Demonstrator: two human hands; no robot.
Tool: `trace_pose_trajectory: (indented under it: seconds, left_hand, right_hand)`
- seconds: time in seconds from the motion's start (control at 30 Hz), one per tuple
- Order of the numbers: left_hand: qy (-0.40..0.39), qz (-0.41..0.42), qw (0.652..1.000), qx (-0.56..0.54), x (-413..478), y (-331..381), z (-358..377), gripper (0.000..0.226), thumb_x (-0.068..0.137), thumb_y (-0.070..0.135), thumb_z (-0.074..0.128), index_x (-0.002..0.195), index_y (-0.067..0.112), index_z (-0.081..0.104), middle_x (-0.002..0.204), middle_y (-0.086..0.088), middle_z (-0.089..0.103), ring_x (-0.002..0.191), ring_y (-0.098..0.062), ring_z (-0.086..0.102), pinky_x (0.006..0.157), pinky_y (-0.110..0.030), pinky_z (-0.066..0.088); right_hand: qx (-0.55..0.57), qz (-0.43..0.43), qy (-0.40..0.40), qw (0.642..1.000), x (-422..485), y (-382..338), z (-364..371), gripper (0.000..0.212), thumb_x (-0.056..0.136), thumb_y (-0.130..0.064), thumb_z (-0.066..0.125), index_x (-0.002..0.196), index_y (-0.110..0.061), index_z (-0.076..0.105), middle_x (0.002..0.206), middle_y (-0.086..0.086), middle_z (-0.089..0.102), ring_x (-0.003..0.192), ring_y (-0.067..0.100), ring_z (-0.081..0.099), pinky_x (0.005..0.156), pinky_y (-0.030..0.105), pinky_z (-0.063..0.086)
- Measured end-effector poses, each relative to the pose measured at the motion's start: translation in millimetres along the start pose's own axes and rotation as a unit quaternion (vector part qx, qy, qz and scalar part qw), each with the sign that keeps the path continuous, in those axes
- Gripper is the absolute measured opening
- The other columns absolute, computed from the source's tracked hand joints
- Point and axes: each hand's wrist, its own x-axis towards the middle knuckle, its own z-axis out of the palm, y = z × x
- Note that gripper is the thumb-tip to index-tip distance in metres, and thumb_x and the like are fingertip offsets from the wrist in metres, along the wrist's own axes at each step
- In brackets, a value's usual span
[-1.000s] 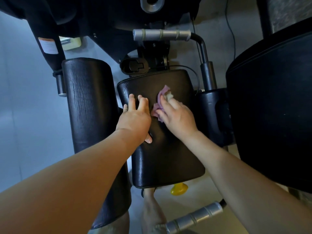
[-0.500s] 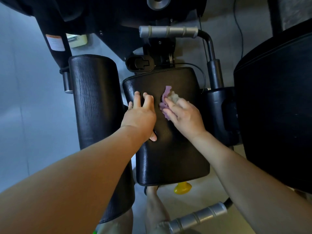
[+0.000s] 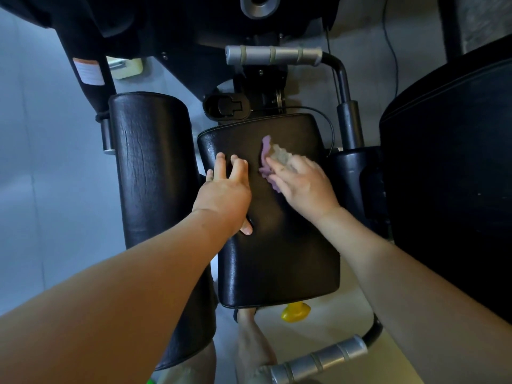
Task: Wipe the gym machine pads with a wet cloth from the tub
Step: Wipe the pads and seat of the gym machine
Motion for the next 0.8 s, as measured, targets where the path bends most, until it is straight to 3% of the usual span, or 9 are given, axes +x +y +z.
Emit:
trace_pose_trajectory:
  seconds: [0.07, 0.17, 0.3, 0.4, 0.47, 0.57, 0.7, 0.8]
  left_hand:
    - [-0.006, 0.003, 1.000, 0.011, 1, 1, -1, 0.143, 0.065, 0.056, 0.086, 0.157, 0.006, -0.011, 0.164, -0.007, -0.012, 0.151, -0.041, -0.015, 0.118, -0.050, 0.028]
    - [-0.008, 0.000, 1.000, 0.018, 0, 3, -2, 0.141, 0.065, 0.057, 0.085, 0.158, 0.005, -0.008, 0.163, -0.007, -0.011, 0.151, -0.042, -0.015, 0.117, -0.051, 0.030]
    - [-0.002, 0.007, 1.000, 0.024, -1, 3, -2, 0.136, 0.067, 0.056, 0.084, 0.158, 0.002, -0.001, 0.163, -0.009, -0.009, 0.151, -0.043, -0.013, 0.117, -0.051, 0.030]
    - [0.009, 0.011, 0.999, 0.037, -1, 2, 0, 0.132, 0.067, 0.056, 0.084, 0.158, 0.000, 0.006, 0.161, -0.009, -0.007, 0.150, -0.044, -0.010, 0.116, -0.052, 0.031]
    - [0.008, 0.006, 1.000, 0.014, 3, 2, 3, 0.137, 0.064, 0.054, 0.087, 0.159, 0.003, 0.001, 0.162, -0.009, -0.008, 0.151, -0.045, -0.009, 0.116, -0.053, 0.032]
    - [-0.001, -0.016, 0.999, -0.040, 10, -1, 8, 0.152, 0.052, 0.054, 0.092, 0.158, 0.013, -0.008, 0.166, -0.010, -0.010, 0.152, -0.046, -0.003, 0.113, -0.055, 0.035]
    - [0.002, 0.000, 0.999, -0.036, 11, -2, 10, 0.150, 0.055, 0.055, 0.091, 0.158, 0.012, -0.008, 0.165, -0.010, -0.011, 0.151, -0.046, -0.006, 0.115, -0.055, 0.031]
    - [0.016, 0.003, 0.999, -0.035, 5, -3, 7, 0.145, 0.060, 0.052, 0.090, 0.158, 0.010, -0.008, 0.165, -0.008, -0.011, 0.151, -0.044, -0.011, 0.116, -0.055, 0.030]
  right_hand:
    - [-0.039, 0.058, 0.011, 0.998, 14, 14, -2, 0.041, 0.102, -0.045, 0.049, 0.139, -0.028, 0.057, 0.114, 0.008, 0.063, 0.099, 0.028, 0.061, 0.084, 0.046, 0.055]
    - [-0.022, 0.225, 0.052, 0.973, 49, 36, -8, 0.036, 0.102, -0.054, 0.046, 0.119, -0.026, 0.062, 0.107, -0.004, 0.059, 0.093, 0.016, 0.062, 0.083, 0.047, 0.056]
    - [-0.031, 0.296, 0.024, 0.954, 59, 41, -11, 0.040, 0.106, -0.040, 0.041, 0.134, -0.019, 0.059, 0.121, 0.012, 0.052, 0.104, 0.032, 0.058, 0.089, 0.046, 0.054]
    - [-0.008, 0.362, -0.003, 0.932, 39, 27, -13, 0.033, 0.103, -0.018, 0.047, 0.132, -0.004, 0.056, 0.129, 0.020, 0.051, 0.115, 0.037, 0.053, 0.094, 0.044, 0.046]
    - [-0.023, 0.366, 0.002, 0.930, 11, 12, -13, 0.036, 0.100, -0.015, 0.049, 0.133, -0.001, 0.056, 0.130, 0.021, 0.051, 0.117, 0.038, 0.051, 0.095, 0.045, 0.046]
    - [-0.085, 0.318, 0.038, 0.943, -30, -5, -7, 0.043, 0.103, -0.028, 0.045, 0.136, -0.003, 0.060, 0.132, 0.018, 0.056, 0.120, 0.035, 0.049, 0.102, 0.046, 0.046]
    - [0.003, 0.308, 0.053, 0.950, -20, 2, 5, 0.057, 0.102, -0.029, 0.032, 0.143, 0.006, 0.051, 0.152, 0.022, 0.047, 0.143, 0.036, 0.040, 0.122, 0.041, 0.030]
    - [0.058, 0.325, 0.059, 0.942, 3, 1, 9, 0.053, 0.102, -0.018, 0.039, 0.149, 0.008, 0.042, 0.158, 0.025, 0.038, 0.151, 0.037, 0.030, 0.125, 0.044, 0.025]
